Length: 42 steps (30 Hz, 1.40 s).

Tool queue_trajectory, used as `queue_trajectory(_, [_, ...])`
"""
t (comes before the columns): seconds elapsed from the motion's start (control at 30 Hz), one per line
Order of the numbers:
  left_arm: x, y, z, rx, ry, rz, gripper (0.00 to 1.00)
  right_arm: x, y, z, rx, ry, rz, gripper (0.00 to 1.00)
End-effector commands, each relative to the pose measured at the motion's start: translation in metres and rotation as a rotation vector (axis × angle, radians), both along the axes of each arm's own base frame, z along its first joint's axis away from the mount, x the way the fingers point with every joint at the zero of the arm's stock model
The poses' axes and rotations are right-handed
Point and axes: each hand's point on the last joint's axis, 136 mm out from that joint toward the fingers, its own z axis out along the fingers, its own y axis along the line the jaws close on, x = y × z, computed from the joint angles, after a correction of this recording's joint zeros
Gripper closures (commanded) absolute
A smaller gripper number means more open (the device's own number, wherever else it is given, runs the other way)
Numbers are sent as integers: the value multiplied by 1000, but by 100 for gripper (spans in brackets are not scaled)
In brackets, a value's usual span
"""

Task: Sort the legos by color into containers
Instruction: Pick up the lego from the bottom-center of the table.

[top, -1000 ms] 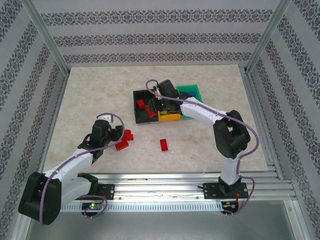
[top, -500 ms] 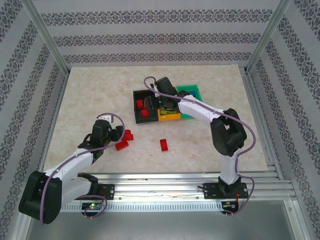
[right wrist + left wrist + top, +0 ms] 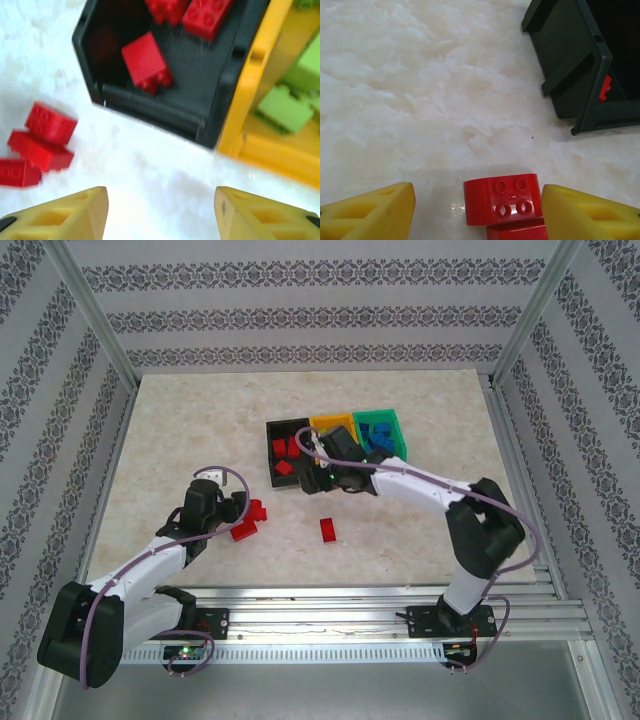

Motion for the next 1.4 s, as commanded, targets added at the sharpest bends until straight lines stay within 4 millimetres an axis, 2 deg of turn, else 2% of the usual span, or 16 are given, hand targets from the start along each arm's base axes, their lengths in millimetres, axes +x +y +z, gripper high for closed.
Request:
queue_trajectory(0.0, [6, 2, 6, -19, -10, 19, 33, -20, -10, 5, -18, -59, 27, 42])
queue_trajectory(0.17, [7, 1, 5, -26, -5, 13, 33, -45, -28, -11, -63, -64, 17, 42])
queue_trajectory(0.3, [7, 1, 4, -26, -5, 16, 33, -62, -30, -21, -58, -31, 47, 42])
queue_trajectory(0.43, [8, 2, 2, -20, 1, 20, 33, -79, -35, -21, -79, -27, 77, 43])
queue_trajectory(0.67, [9, 2, 1, -15, 6, 21, 33, -95, -57, -26, -87, -26, 20, 43])
queue_trajectory(0.83, [9, 2, 1, -15, 7, 19, 33, -107, -64, -34, -103, 13, 9, 43])
queue_trajectory(1.03, [9, 3, 0, -11, 14, 23, 32, -115, -61, -46, -94, 43, -1, 43])
queue_trajectory(1.37, [9, 0, 0, -24, 10, 14, 33, -115, -42, -63, -120, 74, 14, 43])
